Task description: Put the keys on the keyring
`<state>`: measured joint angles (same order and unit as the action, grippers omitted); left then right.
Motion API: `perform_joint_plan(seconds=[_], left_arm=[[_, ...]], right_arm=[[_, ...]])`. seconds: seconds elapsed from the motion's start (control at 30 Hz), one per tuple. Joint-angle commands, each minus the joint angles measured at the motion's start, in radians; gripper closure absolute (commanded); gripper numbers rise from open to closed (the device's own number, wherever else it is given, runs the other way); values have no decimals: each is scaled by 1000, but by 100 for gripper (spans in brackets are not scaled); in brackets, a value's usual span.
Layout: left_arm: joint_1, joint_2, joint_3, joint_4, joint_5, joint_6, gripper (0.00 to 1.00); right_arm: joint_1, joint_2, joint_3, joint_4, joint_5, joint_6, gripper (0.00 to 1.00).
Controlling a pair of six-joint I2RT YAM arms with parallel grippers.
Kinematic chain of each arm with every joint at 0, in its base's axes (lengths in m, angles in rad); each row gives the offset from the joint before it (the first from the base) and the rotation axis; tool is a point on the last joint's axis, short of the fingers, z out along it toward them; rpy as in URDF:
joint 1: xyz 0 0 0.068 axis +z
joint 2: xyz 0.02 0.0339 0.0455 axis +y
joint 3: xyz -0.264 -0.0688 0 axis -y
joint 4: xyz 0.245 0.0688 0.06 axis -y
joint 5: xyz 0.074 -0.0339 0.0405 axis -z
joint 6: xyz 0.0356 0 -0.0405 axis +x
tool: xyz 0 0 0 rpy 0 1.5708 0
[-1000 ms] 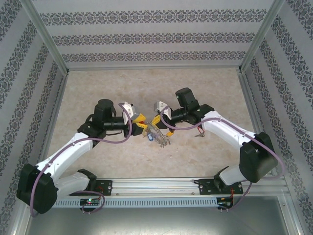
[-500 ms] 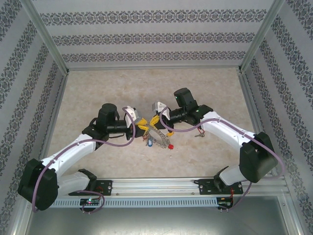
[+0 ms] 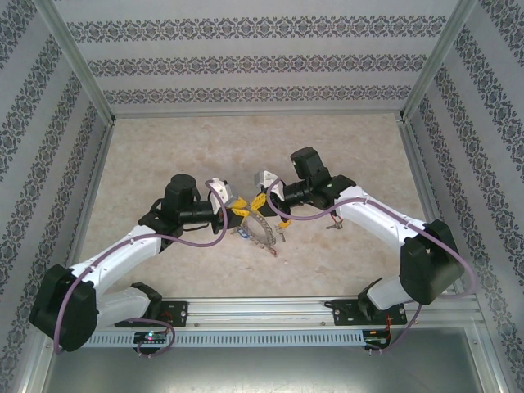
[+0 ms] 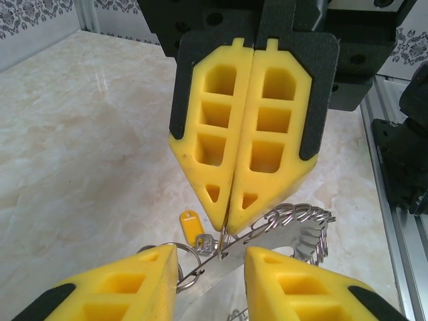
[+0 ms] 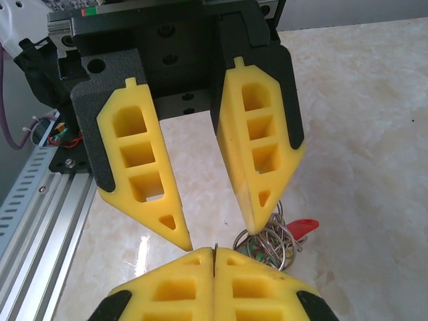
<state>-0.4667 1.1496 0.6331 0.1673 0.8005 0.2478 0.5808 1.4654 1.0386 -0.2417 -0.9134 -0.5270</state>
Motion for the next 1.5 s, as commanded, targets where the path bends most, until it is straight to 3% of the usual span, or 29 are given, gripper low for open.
perform_joint_plan(seconds=[0.0, 0.87, 1.1, 1.2, 1.47], left_arm=[[-17, 14, 11, 39, 28, 27, 69], [-18, 62, 62, -34, 87, 92, 78], [-19, 66, 82, -83, 87, 134, 98], [-18, 64, 82, -74, 82, 140, 100], [-19, 41, 75, -90, 55, 175, 100]], right_arm=[[14, 3, 2, 40, -71, -10, 100], [25, 11, 17, 12, -114, -34, 100], [27, 14, 24, -22, -117, -54, 100], [27, 12, 28, -47, -103, -64, 100], [-10, -20, 19, -138, 2, -136, 77]])
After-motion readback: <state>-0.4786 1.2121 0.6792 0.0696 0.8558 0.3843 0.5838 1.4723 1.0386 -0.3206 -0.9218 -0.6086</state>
